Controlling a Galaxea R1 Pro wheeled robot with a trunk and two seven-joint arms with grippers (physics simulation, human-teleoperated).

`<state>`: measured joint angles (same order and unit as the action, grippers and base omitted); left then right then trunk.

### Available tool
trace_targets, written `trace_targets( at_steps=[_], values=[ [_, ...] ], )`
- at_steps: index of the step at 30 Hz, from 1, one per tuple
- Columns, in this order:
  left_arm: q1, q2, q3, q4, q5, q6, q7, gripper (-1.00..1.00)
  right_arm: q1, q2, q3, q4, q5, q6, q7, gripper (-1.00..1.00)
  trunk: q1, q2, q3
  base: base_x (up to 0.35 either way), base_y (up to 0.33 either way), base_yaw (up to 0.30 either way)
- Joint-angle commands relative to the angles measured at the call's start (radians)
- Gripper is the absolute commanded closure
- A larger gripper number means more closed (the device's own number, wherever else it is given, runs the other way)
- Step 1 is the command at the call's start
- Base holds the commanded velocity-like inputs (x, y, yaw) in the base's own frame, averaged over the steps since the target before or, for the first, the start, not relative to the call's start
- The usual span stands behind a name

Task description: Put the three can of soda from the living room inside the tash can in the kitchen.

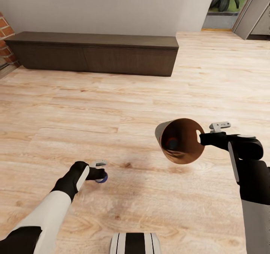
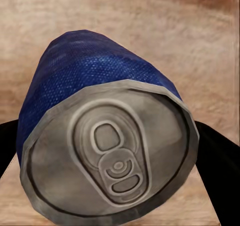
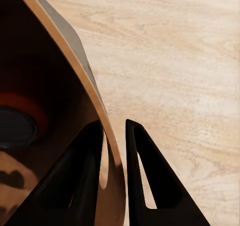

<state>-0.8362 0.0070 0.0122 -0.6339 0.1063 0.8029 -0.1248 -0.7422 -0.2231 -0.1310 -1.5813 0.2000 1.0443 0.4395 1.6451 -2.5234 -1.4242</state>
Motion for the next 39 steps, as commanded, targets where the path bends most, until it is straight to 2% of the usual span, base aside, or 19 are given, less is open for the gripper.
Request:
trace_targets(
  at_steps=[1,4,5,7,9,11,14,16,17,19,29,35,39],
  values=[
    [0.000,0.001,0.000,-0.017,-0.001,0.018,-0.002,1.00,0.000,0.001,0.005,0.000,-0.020,0.003,0.003,1.00,0.000,0.000,0.004,0.000,0.000,0.000],
    [0.000,0.003,0.000,-0.125,0.002,0.094,-0.013,1.00,0.002,0.005,0.033,0.000,-0.019,0.003,0.004,1.00,-0.002,0.001,0.016,0.000,0.000,0.000],
    [0.001,0.004,0.002,-0.223,0.003,0.157,-0.030,1.00,0.002,0.006,0.049,0.000,-0.018,0.003,0.003,1.00,-0.002,0.001,0.020,0.000,0.000,0.000],
    [0.002,0.005,0.004,-0.315,0.004,0.215,-0.054,1.00,0.003,0.007,0.057,0.001,-0.018,0.003,0.003,1.00,-0.003,0.002,0.027,0.000,0.000,0.000],
    [0.004,0.005,0.006,-0.400,0.004,0.244,-0.088,1.00,0.003,0.007,0.060,0.001,-0.018,0.003,0.003,1.00,-0.004,0.002,0.035,0.000,0.000,0.000],
    [0.005,0.009,0.008,-0.492,0.000,0.244,-0.131,1.00,0.004,0.006,0.062,0.006,-0.019,0.003,0.003,1.00,-0.005,0.003,0.043,0.000,0.000,0.000],
    [0.006,0.021,0.009,-0.541,0.000,0.244,-0.160,1.00,0.009,0.005,0.064,0.012,-0.019,0.003,0.004,1.00,-0.006,0.003,0.054,0.000,0.000,0.000],
    [0.006,0.029,0.008,-0.558,0.000,0.244,-0.178,1.00,0.015,0.004,0.065,0.014,-0.019,0.003,0.003,1.00,-0.007,0.004,0.062,0.000,0.000,0.000],
    [0.006,0.043,0.008,-0.577,-0.001,0.244,-0.238,1.00,0.022,0.004,0.066,0.015,-0.019,0.003,0.003,1.00,-0.008,0.004,0.066,0.000,0.000,0.000],
    [0.006,0.053,0.007,-0.584,-0.002,0.244,-0.280,1.00,0.024,0.003,0.066,0.016,-0.019,0.003,0.003,1.00,-0.009,0.004,0.074,0.000,0.000,0.000],
    [-0.051,0.109,-0.049,-0.528,0.064,0.202,-0.333,1.00,-0.027,0.005,0.122,0.077,0.097,0.003,0.033,1.00,-0.009,0.004,0.073,0.000,0.000,0.000],
    [-0.077,0.110,-0.052,-0.495,0.068,0.202,-0.367,1.00,-0.058,0.005,0.156,0.113,0.149,0.003,0.051,1.00,-0.009,0.004,0.073,0.000,0.000,0.000],
    [-0.077,0.110,-0.052,-0.472,0.068,0.202,-0.389,1.00,-0.079,0.005,0.156,0.136,0.170,0.003,0.064,1.00,-0.009,0.004,0.073,0.000,0.000,0.000]
  ],
)
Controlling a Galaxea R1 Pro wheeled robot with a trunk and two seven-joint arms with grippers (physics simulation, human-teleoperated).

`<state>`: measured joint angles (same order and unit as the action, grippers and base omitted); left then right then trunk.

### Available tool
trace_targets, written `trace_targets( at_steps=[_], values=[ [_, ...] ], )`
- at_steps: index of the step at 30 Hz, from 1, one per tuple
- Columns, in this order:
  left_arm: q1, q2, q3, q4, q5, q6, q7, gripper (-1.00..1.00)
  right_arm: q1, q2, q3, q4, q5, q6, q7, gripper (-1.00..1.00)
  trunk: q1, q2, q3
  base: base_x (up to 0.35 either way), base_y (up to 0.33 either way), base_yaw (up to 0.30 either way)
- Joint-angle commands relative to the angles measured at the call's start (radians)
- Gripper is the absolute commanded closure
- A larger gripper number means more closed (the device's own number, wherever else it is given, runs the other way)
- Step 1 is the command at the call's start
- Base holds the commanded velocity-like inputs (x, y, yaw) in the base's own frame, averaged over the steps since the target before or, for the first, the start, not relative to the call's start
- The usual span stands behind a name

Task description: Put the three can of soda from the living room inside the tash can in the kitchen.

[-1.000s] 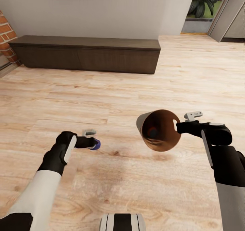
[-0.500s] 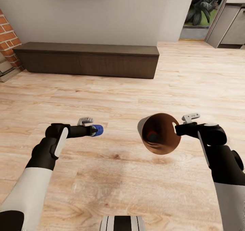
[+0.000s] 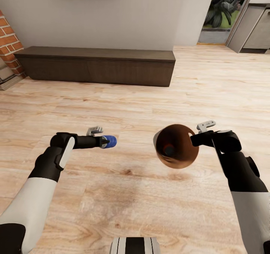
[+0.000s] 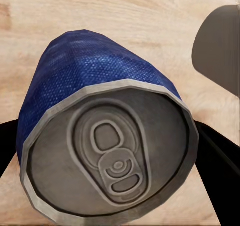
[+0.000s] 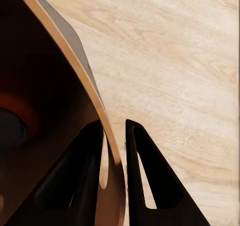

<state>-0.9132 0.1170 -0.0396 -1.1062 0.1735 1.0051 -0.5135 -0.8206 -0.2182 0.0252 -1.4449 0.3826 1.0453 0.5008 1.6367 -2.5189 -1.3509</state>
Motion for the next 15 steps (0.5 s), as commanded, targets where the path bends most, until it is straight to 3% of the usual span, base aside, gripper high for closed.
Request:
trace_targets(
  at_steps=[1,7,10,15],
  values=[
    [0.000,0.000,0.000,0.006,0.000,0.000,-0.006,1.00,-0.006,0.000,0.000,0.006,-0.006,0.002,0.006,1.00,0.000,0.000,0.000,0.000,0.000,0.000],
    [0.000,0.000,0.000,0.040,0.000,0.000,-0.040,1.00,-0.037,0.000,0.000,0.041,0.034,0.002,0.025,1.00,0.000,0.000,0.000,0.000,0.000,0.000],
    [0.017,-0.017,0.015,0.037,-0.015,0.018,-0.034,1.00,-0.030,-0.005,-0.007,0.060,0.036,0.002,0.012,1.00,-0.001,0.001,0.012,0.000,0.000,0.000],
    [0.045,-0.045,0.037,0.008,-0.039,0.042,-0.006,1.00,0.001,-0.011,0.007,0.038,0.081,0.002,-0.003,1.00,-0.004,0.002,0.031,0.000,0.000,0.000]
  ],
)
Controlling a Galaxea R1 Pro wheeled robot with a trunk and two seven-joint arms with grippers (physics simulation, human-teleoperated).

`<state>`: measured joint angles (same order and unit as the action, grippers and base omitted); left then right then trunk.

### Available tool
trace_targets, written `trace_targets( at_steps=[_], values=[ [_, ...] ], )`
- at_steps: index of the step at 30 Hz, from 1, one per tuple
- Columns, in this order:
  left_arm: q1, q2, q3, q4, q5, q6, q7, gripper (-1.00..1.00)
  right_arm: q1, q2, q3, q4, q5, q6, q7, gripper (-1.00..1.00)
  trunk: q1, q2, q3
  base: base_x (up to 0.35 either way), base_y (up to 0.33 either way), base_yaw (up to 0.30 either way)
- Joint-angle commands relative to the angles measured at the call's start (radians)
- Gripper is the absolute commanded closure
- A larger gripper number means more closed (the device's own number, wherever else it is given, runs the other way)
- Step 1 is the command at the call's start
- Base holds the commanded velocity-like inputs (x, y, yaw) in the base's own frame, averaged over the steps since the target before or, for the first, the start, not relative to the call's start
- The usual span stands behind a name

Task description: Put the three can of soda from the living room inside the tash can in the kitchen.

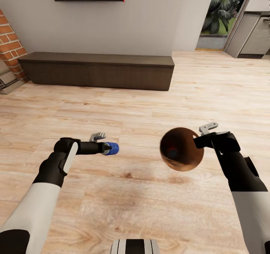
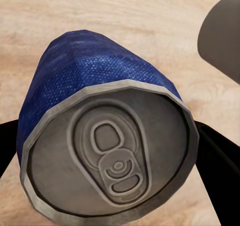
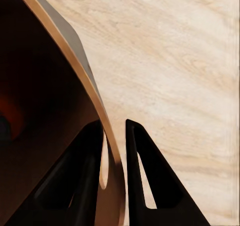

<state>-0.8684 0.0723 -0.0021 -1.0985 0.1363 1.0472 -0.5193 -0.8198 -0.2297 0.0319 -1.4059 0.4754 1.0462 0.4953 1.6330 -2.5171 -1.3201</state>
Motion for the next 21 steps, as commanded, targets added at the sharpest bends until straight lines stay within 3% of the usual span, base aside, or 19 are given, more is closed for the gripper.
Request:
trace_targets(
  at_steps=[1,3,4,11,21],
  values=[
    [0.006,-0.006,0.001,-0.006,-0.006,0.000,0.006,1.00,0.006,-0.001,0.002,-0.006,-0.007,0.001,0.003,1.00,0.000,0.000,0.004,0.000,0.000,0.000],
    [0.017,-0.017,0.003,-0.017,-0.013,0.000,0.017,1.00,0.018,-0.003,0.002,-0.016,0.003,0.001,0.010,1.00,-0.001,0.001,0.012,0.000,0.000,0.000],
    [0.094,-0.017,0.004,-0.047,-0.033,0.000,0.126,1.00,0.138,-0.005,0.002,-0.162,-0.254,0.001,0.038,1.00,-0.002,0.001,0.016,0.000,0.000,0.000],
    [0.097,-0.016,0.005,-0.051,-0.033,0.000,0.128,1.00,0.146,-0.016,0.000,-0.172,-0.249,0.001,0.085,1.00,-0.005,0.003,0.043,0.000,0.000,0.000],
    [0.097,-0.016,0.004,-0.053,-0.034,0.000,0.128,1.00,0.157,-0.023,0.001,-0.166,-0.249,0.001,0.095,1.00,-0.009,0.005,0.081,0.000,0.000,0.000]
  ],
)
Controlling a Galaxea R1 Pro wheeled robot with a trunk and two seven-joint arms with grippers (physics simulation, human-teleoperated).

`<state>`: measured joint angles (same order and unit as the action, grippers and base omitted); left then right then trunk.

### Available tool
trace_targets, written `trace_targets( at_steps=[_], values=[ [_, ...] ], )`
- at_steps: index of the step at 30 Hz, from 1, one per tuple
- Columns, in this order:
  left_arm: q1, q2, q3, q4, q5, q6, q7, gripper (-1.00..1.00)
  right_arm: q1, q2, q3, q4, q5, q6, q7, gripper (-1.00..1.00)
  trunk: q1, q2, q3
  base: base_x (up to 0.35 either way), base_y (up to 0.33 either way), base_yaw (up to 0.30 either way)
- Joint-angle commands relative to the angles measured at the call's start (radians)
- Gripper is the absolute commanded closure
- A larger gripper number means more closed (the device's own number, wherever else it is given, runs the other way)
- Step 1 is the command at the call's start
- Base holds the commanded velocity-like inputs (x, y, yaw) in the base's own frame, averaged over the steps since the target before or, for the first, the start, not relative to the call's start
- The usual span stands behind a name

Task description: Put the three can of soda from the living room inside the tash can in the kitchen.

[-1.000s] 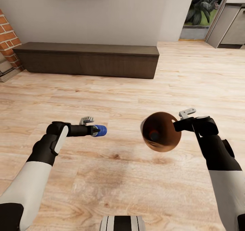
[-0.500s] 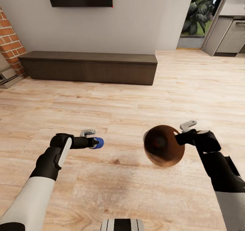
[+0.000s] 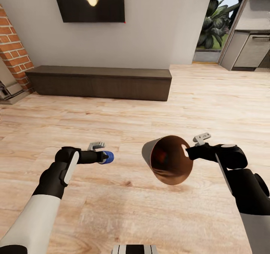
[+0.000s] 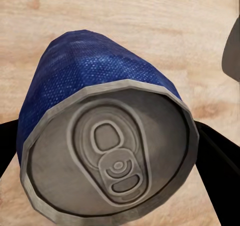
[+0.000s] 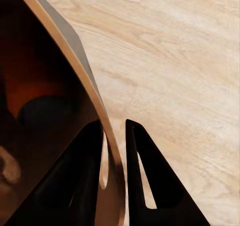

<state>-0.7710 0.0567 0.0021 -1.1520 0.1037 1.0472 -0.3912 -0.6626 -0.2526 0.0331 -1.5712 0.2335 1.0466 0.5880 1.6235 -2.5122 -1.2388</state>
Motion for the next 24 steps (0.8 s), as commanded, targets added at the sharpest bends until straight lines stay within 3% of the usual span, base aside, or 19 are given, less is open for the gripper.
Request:
trace_targets(
  at_steps=[1,24],
  values=[
    [0.000,0.000,0.000,0.000,-0.001,0.000,0.000,1.00,0.000,-0.001,0.000,0.001,-0.008,0.001,0.002,1.00,0.000,0.000,0.004,0.000,0.000,0.000],
    [0.000,0.000,-0.002,0.010,-0.002,0.000,-0.004,1.00,0.037,-0.005,0.000,0.005,-0.010,0.001,0.011,1.00,-0.010,0.005,0.089,0.000,0.000,0.000]
  ],
)
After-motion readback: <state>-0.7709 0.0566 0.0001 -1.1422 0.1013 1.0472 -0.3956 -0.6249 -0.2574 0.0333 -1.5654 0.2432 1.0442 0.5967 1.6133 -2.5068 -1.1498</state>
